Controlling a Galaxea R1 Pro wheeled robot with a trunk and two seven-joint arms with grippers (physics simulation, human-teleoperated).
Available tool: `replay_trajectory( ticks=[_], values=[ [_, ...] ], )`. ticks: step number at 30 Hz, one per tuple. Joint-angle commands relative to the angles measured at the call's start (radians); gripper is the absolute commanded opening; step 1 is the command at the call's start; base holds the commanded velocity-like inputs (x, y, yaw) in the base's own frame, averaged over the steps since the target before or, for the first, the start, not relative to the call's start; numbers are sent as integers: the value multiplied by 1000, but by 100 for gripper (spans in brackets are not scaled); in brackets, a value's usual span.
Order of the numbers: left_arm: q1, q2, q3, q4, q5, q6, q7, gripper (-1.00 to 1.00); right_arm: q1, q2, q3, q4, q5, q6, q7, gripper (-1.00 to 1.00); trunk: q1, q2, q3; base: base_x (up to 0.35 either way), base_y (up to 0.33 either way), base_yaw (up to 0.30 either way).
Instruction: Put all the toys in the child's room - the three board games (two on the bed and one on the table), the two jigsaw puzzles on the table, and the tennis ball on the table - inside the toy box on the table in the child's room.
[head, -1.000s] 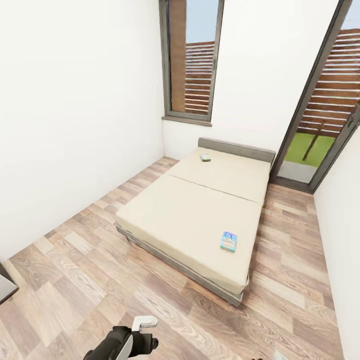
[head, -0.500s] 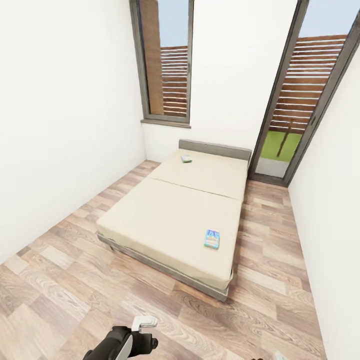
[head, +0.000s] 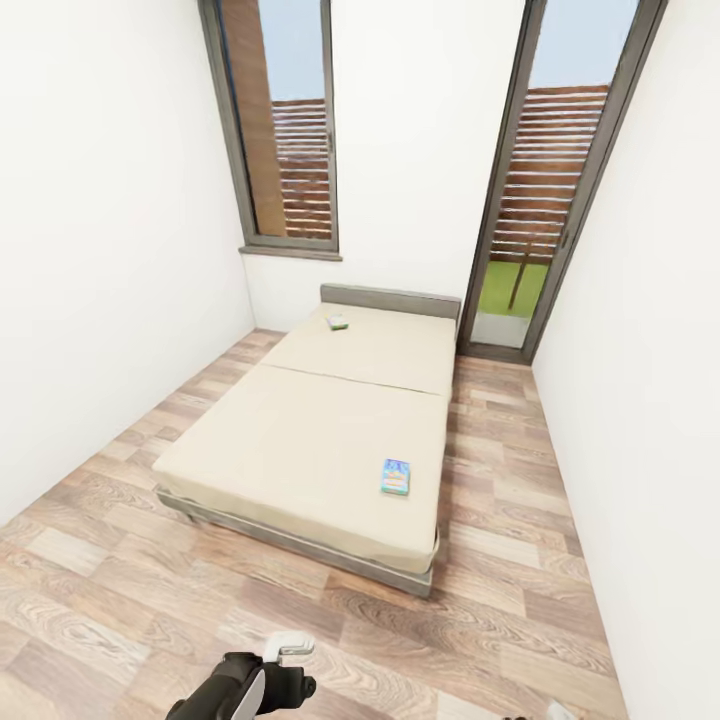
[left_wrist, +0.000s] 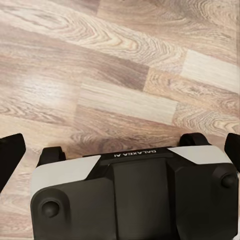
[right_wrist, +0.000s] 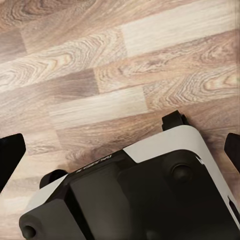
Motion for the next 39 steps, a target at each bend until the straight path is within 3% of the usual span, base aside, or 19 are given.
replay_trajectory(
  ticks=[1, 18, 28, 39],
  values=[
    [0, 0, 1, -2, 0, 6, -2, 100, -1, 0, 0, -1, -4, 5, 2, 100, 1, -2, -1, 0, 8, -262],
    [0, 0, 1, -4, 0, 5, -2, 100, -2, 8, 0, -1, -3, -7, 2, 100, 1, -2, 4, 37, 2, -113],
    [0, 0, 1, -7, 1, 5, -2, 100, -4, 19, 0, 1, -2, -125, -9, 100, 1, -2, 3, 8, 0, -4],
    [0, 0, 2, -7, 1, 6, -2, 100, -4, 19, 0, 0, -2, -144, -4, 100, 1, -2, 3, 28, 30, 0]
  ],
)
